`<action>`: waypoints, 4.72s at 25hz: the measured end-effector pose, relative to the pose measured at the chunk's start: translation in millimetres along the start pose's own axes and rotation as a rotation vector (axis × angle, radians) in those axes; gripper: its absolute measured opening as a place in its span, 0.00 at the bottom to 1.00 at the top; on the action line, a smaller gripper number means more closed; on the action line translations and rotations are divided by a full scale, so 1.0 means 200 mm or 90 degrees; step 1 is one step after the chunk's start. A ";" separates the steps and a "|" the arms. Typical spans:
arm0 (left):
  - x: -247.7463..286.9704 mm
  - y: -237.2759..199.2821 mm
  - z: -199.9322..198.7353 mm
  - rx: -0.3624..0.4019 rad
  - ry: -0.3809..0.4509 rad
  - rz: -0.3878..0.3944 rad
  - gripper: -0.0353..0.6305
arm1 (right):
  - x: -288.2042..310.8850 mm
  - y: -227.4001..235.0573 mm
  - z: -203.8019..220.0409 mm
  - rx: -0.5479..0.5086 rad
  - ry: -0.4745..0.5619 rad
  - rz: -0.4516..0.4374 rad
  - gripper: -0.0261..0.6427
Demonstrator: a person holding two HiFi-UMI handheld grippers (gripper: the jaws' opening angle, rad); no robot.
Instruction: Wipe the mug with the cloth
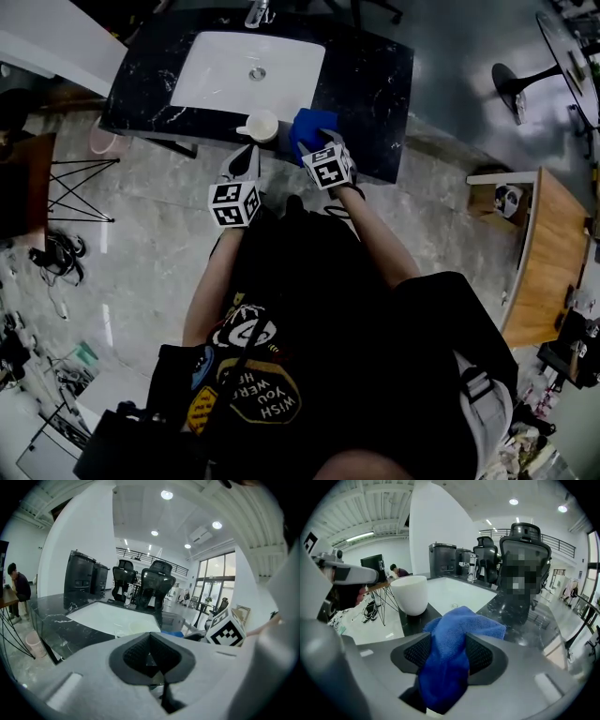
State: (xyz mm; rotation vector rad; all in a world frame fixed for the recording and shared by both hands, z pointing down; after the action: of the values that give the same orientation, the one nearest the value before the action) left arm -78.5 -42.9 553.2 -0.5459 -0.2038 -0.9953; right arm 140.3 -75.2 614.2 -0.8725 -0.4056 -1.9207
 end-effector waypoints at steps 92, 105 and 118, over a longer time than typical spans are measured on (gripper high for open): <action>0.16 -0.16 -0.07 0.032 -0.041 0.013 0.06 | -0.25 -0.22 -0.31 -0.033 0.150 -0.338 0.20; 0.16 -0.16 -0.06 0.015 -0.039 -0.004 0.06 | -0.16 -0.29 -0.24 -0.062 0.068 -0.369 0.20; 0.16 -0.15 -0.06 0.011 -0.036 0.002 0.06 | -0.14 -0.19 -0.31 -0.091 0.051 -0.313 0.20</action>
State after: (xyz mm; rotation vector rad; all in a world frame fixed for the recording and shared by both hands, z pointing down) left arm -88.0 -85.7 566.6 -0.5584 -0.2611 -0.9755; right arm 90.9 -76.3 554.0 -0.8361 -0.4695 -2.4529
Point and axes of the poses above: the fingertips, and each gripper's own axes: x forward along the fingers, y to its right, z out of its underside, the point moved 10 cm from there along -x, backward along the fingers, and after that the axes turned 5 degrees about -x, right-handed, at the moved point
